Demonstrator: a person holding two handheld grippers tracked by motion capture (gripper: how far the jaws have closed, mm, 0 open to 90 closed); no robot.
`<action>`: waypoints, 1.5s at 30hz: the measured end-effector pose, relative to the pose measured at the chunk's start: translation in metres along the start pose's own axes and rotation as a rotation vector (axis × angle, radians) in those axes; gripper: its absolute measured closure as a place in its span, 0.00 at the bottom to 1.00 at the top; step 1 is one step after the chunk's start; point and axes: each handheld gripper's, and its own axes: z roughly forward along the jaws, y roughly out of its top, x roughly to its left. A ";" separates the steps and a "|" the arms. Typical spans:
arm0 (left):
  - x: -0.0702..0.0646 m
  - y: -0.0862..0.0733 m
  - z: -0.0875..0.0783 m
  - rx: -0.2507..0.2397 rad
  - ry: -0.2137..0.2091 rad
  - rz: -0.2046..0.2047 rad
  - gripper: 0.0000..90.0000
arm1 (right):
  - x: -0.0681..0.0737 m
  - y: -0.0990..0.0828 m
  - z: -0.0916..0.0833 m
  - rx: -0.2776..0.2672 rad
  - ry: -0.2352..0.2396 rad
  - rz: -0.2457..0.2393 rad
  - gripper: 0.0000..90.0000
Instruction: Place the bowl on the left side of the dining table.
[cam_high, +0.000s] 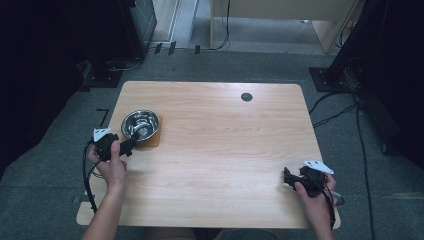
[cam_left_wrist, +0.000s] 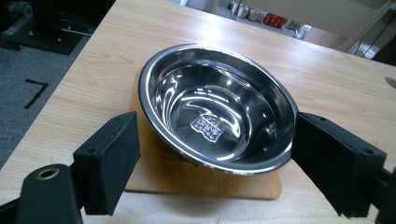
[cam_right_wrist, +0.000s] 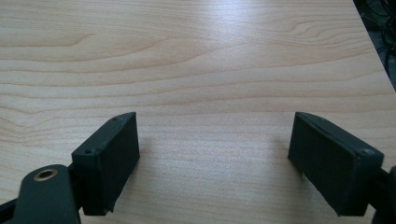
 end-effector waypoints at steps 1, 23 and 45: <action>-0.001 -0.001 -0.001 0.001 -0.003 0.002 0.18 | 0.000 0.000 0.000 0.000 0.000 0.000 0.18; -0.003 -0.022 -0.015 0.020 -0.037 0.034 0.18 | 0.000 0.000 0.000 0.000 0.000 0.002 0.18; -0.001 -0.057 -0.035 0.067 -0.046 0.088 0.18 | 0.000 0.000 0.000 0.001 0.000 0.001 0.18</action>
